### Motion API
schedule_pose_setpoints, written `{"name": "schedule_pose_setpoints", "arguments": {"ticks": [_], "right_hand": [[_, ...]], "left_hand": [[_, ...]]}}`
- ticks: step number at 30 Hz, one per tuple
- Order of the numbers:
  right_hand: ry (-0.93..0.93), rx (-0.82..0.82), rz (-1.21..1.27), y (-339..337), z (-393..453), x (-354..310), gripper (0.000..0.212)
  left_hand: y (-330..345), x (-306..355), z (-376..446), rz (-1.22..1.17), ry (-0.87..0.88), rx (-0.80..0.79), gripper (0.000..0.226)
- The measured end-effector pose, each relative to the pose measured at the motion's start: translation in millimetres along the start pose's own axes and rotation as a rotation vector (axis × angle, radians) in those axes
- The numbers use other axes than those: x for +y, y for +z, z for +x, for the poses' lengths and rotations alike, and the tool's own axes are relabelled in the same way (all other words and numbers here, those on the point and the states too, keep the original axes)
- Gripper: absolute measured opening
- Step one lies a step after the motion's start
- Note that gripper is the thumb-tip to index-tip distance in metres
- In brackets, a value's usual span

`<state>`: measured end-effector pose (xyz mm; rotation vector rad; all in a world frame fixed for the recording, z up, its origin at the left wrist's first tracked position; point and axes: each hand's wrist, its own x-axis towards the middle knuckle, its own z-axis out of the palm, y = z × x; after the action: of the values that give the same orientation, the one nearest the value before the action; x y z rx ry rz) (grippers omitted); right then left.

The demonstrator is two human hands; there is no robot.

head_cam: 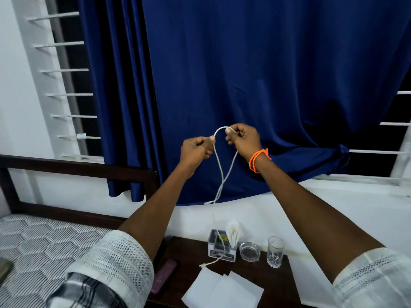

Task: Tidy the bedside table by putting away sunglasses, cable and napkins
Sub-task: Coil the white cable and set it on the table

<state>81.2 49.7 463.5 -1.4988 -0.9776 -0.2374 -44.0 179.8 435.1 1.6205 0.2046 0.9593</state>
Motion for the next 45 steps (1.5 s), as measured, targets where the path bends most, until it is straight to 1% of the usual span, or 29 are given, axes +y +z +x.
{"name": "schedule_pose_setpoints", "arguments": {"ticks": [3,6,9,13,15,17,19,21,24,28,31,34,36,40,43,45], "right_hand": [[0.008,0.018,-0.009,-2,1,2,0.013],[0.018,0.002,-0.008,-3,-2,4,0.013],[0.033,-0.024,0.002,-1,-3,4,0.011],[0.033,-0.072,0.016,0,-3,3,0.007],[0.002,-0.076,0.041,1,-3,-1,0.012],[-0.058,-0.079,0.024,2,-1,-7,0.012],[-0.101,-0.073,-0.003,4,0,-10,0.010],[-0.104,-0.051,-0.033,4,0,-9,0.011],[-0.072,-0.035,-0.089,3,-1,-3,0.011],[-0.024,0.014,-0.088,1,0,0,0.017],[0.007,-0.057,-0.089,-2,0,0,0.014],[-0.025,-0.159,-0.079,-3,-3,-3,0.010],[-0.046,-0.176,-0.057,-2,-4,-5,0.007],[-0.010,-0.101,-0.039,0,1,-8,0.010],[0.063,-0.013,0.002,1,5,-8,0.013],[0.102,-0.007,-0.010,0,6,-6,0.013]], "left_hand": [[-4,-5,-3,-0.018,-0.071,-0.045,0.028],[-5,-3,-2,0.006,-0.100,-0.088,0.026],[-4,-1,-2,0.053,-0.097,-0.103,0.018],[-2,6,0,0.017,-0.078,-0.084,0.014],[0,11,2,-0.029,-0.090,-0.084,0.014],[2,16,3,-0.069,-0.103,-0.090,0.013],[5,20,4,-0.085,-0.106,-0.103,0.012],[6,22,4,-0.080,-0.098,-0.099,0.014],[5,23,4,-0.016,-0.077,-0.070,0.022],[1,18,0,0.008,-0.106,-0.119,0.023],[-2,15,0,0.023,-0.094,-0.082,0.020],[-2,20,3,0.032,-0.066,-0.038,0.019],[-1,25,6,0.041,-0.053,-0.030,0.020],[1,28,7,0.025,-0.046,-0.048,0.023],[1,20,2,-0.032,-0.095,-0.078,0.026],[0,16,-1,-0.086,-0.117,-0.061,0.023]]}}
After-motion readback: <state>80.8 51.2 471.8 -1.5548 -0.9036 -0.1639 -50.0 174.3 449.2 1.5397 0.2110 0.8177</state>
